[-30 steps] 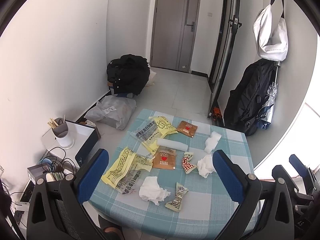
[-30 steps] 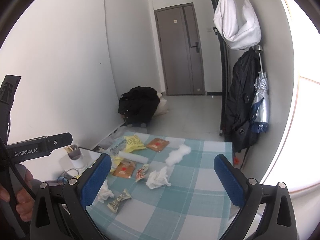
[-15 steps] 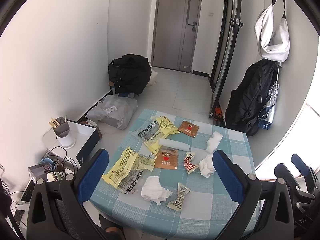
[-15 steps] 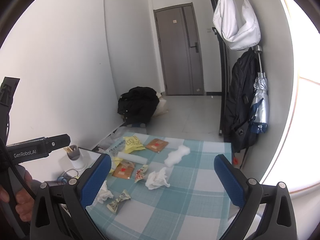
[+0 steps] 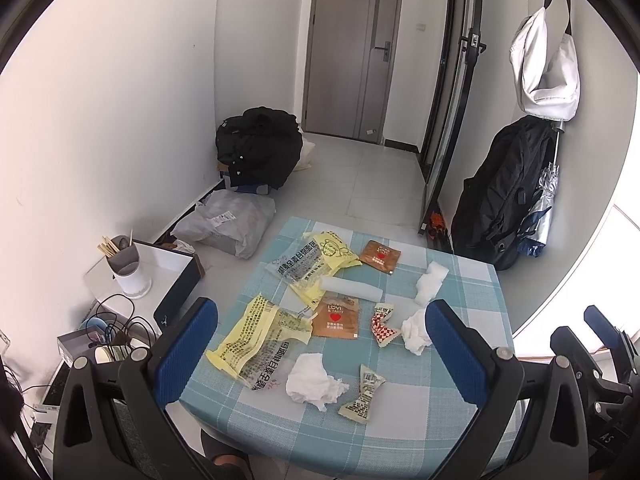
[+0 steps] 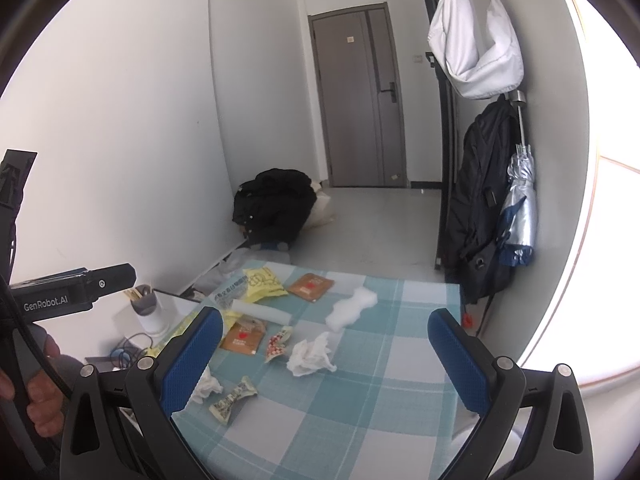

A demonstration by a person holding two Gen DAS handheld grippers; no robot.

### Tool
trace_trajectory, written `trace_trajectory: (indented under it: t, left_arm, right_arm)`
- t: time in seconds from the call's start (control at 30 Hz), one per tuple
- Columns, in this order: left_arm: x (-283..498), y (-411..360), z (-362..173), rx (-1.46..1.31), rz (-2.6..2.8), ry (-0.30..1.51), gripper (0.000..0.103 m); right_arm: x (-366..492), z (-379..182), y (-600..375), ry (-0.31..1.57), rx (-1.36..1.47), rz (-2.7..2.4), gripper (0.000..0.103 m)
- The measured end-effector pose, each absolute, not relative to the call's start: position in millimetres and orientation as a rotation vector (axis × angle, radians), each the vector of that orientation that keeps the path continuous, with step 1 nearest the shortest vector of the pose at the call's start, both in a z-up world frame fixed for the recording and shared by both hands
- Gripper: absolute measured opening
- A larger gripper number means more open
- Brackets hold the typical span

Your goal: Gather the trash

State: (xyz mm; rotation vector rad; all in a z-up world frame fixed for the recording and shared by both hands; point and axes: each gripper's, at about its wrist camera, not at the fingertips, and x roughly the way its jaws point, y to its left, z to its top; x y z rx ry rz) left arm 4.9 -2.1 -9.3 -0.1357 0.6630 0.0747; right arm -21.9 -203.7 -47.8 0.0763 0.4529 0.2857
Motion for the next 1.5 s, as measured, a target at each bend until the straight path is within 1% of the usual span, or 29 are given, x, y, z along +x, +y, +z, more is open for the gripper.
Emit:
trace_trajectory:
  t: [0.53,0.83,0.97,1.23,1.5]
  left_arm:
    - [23.3,5.4,-27.2,-0.151,0.038,0.734,0.102]
    - [57.7,47.4,-57.8,-0.26,-0.039,0.909,0.102]
    - [71.6,60.4,-75.6,-0.241,-0.05,0.988,0.102]
    - [91.7,82.0,-112.3,-0.164,-0.008,1.112,0.102]
    - [109.6,71.0,-132.7,-0.118,-0.11,1.219,0.102]
  right_arm:
    - [-10.7,-60.8,-199.2,0.495,0.081,0.298,0.103]
    - [1.5,-79.3,-187.1,0.536,0.069,0.34,0.103]
    - [8.2,-90.7,-180.7,0.546,0.054,0.348,0.103]
    - [25.8,-121.2,-170.9,0.644,0.061,0.376,0.103]
    - [35.2,-133.6,-168.3,0.689,0.051,0.377,0.103]
